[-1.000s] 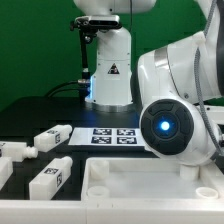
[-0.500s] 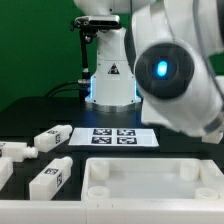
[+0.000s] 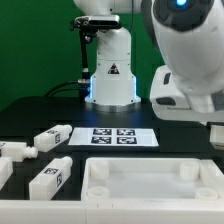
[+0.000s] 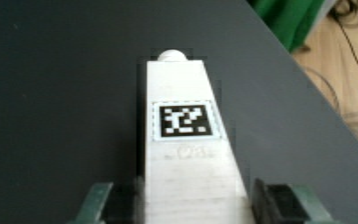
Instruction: Assemble desk
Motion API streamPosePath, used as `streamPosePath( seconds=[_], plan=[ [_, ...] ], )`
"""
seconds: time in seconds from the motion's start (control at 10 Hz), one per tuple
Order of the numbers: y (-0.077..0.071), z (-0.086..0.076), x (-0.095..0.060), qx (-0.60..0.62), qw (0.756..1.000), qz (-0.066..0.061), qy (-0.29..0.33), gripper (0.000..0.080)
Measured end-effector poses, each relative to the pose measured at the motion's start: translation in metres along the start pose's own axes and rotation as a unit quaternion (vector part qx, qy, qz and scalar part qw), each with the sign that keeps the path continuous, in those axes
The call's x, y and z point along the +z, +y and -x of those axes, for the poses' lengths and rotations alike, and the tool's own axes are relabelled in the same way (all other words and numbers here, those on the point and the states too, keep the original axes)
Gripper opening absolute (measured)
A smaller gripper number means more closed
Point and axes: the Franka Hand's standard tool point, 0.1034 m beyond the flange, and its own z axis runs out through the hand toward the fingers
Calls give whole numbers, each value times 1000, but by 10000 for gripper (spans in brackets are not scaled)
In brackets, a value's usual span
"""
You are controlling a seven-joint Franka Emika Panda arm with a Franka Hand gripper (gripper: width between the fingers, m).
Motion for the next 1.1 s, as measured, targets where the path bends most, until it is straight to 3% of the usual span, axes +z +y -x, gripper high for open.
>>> streamPosePath(
  seconds=[0.2, 0.3, 0.5, 0.6, 0.7, 0.9, 1.0, 1.1],
  plan=[
    [-14, 15, -51, -18, 998, -14, 55, 285],
    [-18, 17, -62, -31, 995, -7, 93, 285],
    [-26, 14, -63, -38, 985, -23, 169, 285],
    [-25, 12, -62, -54, 978, -25, 200, 285],
    [-17, 6, -64, -73, 972, -19, 223, 285],
    [-7, -5, -113, -145, 946, -1, 290, 285],
    [-3, -16, -124, -169, 932, 7, 320, 285],
    [-10, -20, -130, -177, 915, 5, 363, 285]
  ],
)
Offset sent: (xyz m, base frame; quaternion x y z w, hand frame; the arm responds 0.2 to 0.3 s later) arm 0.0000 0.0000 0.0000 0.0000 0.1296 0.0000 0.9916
